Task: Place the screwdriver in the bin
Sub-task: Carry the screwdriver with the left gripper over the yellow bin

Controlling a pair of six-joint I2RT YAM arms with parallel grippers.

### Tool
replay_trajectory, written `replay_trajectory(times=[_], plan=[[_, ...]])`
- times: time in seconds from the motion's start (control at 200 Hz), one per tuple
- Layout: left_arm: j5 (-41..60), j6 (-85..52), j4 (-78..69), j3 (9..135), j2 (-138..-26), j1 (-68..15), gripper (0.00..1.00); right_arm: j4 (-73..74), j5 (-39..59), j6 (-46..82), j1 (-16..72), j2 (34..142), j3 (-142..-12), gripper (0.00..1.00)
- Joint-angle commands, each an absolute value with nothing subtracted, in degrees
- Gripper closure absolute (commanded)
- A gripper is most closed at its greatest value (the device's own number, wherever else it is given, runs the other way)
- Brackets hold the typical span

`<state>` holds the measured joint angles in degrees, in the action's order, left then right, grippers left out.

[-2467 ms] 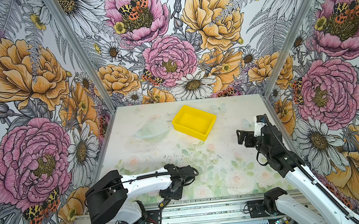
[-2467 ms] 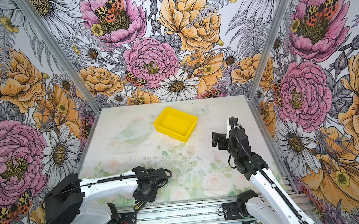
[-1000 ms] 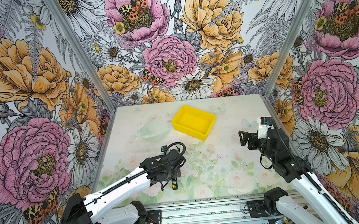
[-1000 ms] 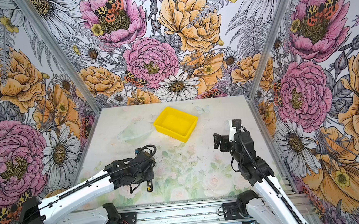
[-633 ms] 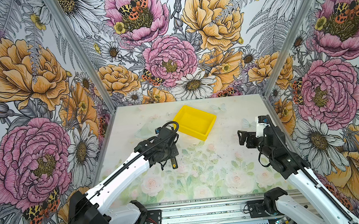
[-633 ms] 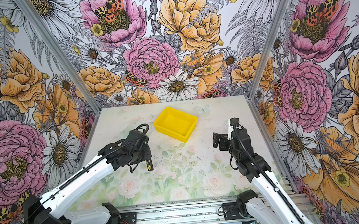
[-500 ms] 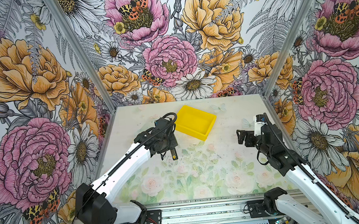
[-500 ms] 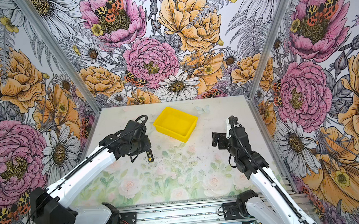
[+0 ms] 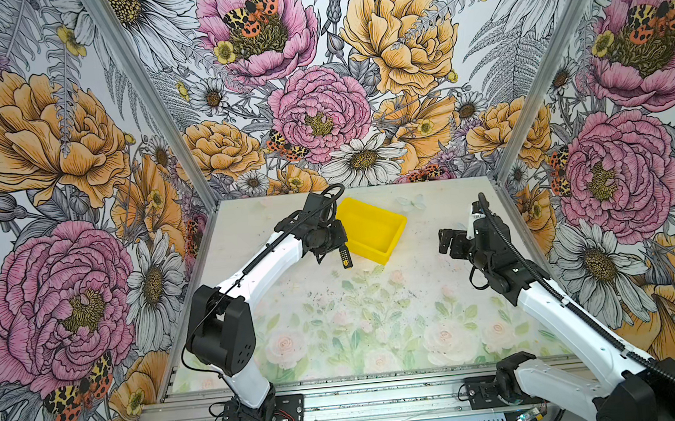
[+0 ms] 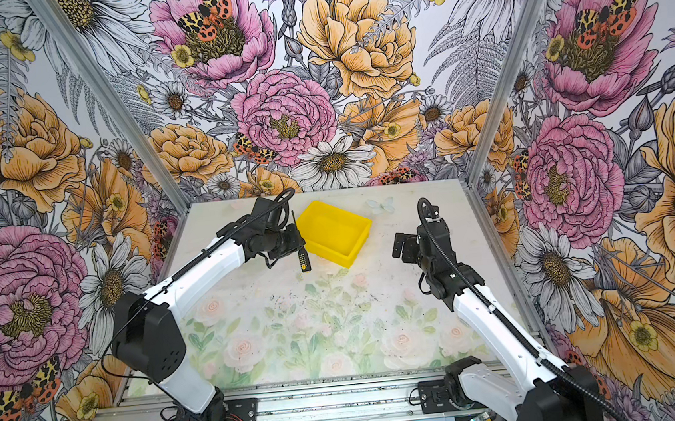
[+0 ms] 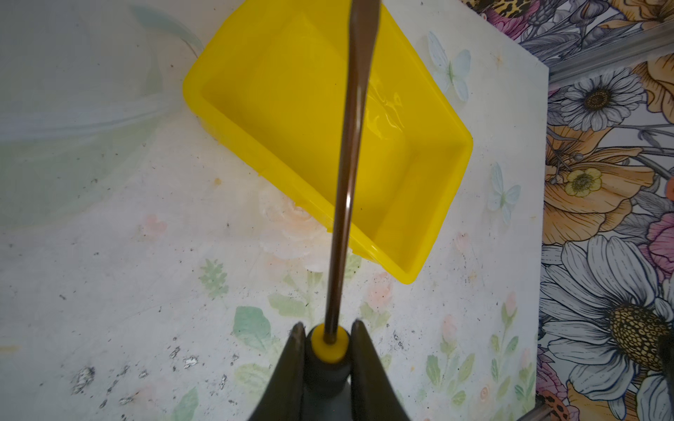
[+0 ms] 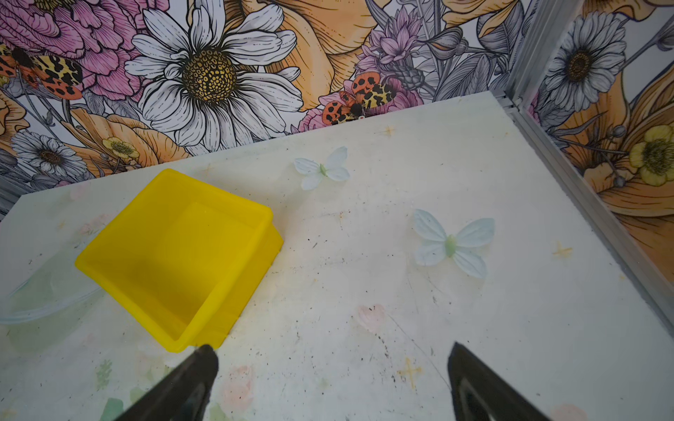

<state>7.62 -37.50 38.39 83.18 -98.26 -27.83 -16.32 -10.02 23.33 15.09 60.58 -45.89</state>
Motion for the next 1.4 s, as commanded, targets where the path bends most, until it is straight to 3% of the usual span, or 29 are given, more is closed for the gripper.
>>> replay_trajectory(times=[0.0,0.746,1.396], plan=[[11.0,-38.85,32.64,86.02,-100.41,-27.17,1.0,-13.45,-11.6,23.48,15.73,61.71,-48.64,0.01],[14.69,-46.68,28.03,103.53,-122.56,-27.65,1.0,-12.5,-8.44,20.4,15.83,65.74,-51.23,0.01],[12.85,-50.22,19.78,102.22,-130.69,-26.37,1.0,-10.55,-8.78,20.6,17.22,72.57,-55.06,0.01]])
